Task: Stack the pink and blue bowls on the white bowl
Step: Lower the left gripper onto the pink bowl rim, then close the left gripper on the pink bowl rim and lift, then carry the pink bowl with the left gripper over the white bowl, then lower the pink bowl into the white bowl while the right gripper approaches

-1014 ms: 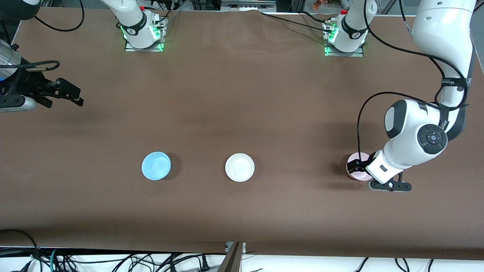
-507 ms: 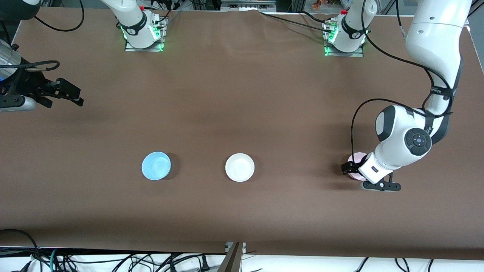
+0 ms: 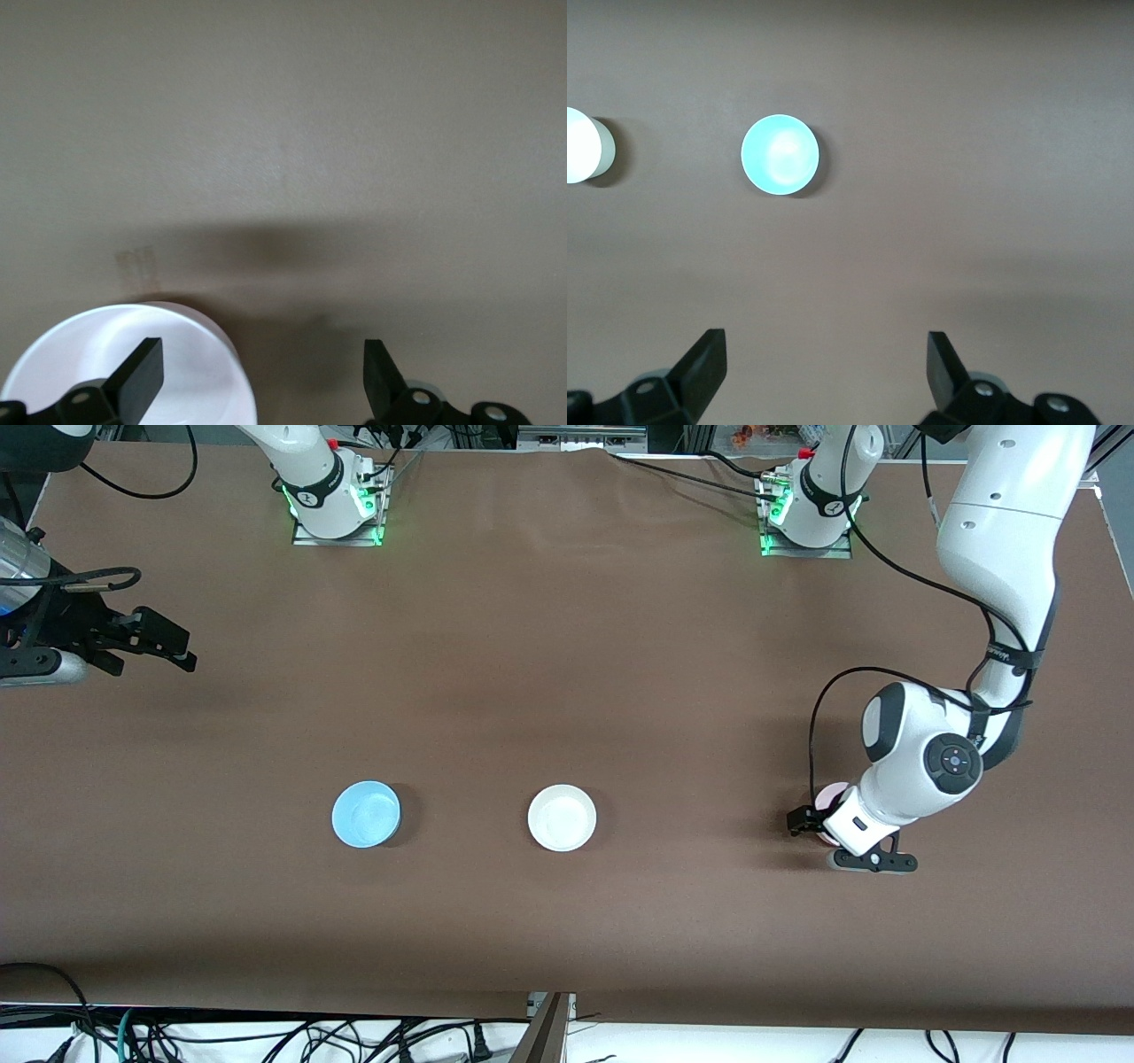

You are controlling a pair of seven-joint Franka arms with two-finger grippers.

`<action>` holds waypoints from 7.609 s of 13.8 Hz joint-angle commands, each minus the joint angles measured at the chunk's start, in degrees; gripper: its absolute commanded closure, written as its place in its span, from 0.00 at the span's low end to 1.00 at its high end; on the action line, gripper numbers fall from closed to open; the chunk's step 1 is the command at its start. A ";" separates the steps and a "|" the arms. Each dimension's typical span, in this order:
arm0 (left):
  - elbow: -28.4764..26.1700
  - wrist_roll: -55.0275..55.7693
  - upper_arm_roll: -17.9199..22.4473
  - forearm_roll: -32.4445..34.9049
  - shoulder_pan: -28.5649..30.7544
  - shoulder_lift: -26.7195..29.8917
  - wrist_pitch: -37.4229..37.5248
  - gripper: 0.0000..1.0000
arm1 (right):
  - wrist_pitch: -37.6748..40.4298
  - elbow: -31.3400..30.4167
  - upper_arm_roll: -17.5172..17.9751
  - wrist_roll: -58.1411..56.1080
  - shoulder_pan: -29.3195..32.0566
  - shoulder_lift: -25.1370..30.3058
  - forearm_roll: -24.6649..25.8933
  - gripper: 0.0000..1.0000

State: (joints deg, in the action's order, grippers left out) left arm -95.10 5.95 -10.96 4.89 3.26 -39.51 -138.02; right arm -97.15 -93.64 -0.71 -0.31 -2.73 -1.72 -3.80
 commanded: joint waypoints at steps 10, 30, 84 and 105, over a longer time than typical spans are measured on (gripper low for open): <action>-2.90 -5.59 -0.12 1.35 1.92 0.04 -1.99 0.07 | 1.18 0.39 -0.17 0.05 0.09 0.49 -0.33 0.00; -2.82 -5.16 -0.12 1.18 2.63 0.40 -3.58 0.60 | 1.18 0.39 -1.40 -0.66 0.18 0.49 -0.41 0.00; 39.36 82.72 6.39 5.40 -36.48 -9.61 22.97 1.00 | 0.91 1.09 -1.40 -0.74 0.62 -0.57 0.03 0.00; 44.91 107.17 15.00 5.48 -45.10 -19.82 10.66 1.00 | -6.37 1.27 -1.14 -0.92 -0.52 -11.11 0.20 0.00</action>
State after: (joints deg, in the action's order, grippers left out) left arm -53.23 111.13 2.75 9.10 -41.33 -57.35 -127.37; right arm -102.37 -93.31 -1.98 -0.45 -3.03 -11.72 -3.79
